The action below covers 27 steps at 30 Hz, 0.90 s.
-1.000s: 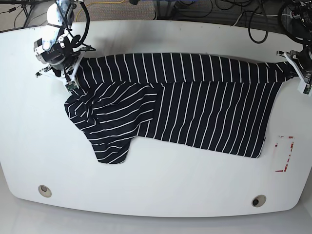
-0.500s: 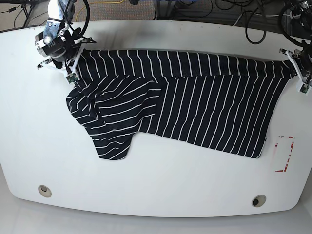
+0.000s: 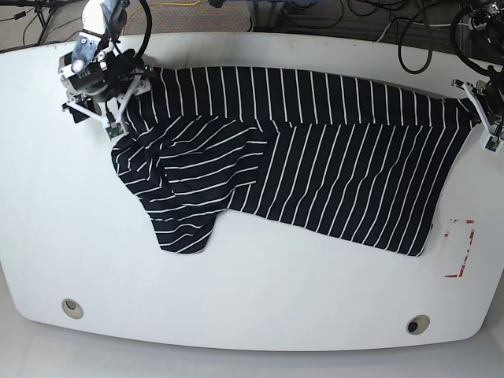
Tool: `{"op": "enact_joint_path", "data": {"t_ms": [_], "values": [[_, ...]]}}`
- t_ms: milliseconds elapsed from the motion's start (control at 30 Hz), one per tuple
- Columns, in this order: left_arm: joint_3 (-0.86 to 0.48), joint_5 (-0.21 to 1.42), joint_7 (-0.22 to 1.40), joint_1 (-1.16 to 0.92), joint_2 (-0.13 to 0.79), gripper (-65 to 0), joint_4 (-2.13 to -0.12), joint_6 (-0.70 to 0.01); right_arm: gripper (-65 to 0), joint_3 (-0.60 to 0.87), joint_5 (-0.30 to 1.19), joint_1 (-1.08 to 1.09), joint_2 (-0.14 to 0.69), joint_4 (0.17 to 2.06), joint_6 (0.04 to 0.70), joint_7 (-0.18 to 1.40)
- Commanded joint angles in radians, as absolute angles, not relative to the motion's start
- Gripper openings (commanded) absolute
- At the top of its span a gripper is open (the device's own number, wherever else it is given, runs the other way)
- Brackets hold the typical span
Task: Layout the t-shirt on the table in an organized manner, then fold the t-shirt properly
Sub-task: 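Hold the shirt edge with both grippers and drag it taut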
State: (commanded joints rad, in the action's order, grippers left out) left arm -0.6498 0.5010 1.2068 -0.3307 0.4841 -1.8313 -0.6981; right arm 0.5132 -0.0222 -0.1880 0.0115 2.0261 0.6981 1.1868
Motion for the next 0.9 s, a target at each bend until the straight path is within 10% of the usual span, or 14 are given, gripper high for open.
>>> {"op": "enact_joint_path", "data": {"t_ms": [900], "values": [[-0.653, 0.499, 1.207, -0.332, 0.493, -65.0, -1.831, -0.698, -17.6, 0.519, -0.024, -0.047, -0.027, 2.032, 0.698, 1.383]]}}
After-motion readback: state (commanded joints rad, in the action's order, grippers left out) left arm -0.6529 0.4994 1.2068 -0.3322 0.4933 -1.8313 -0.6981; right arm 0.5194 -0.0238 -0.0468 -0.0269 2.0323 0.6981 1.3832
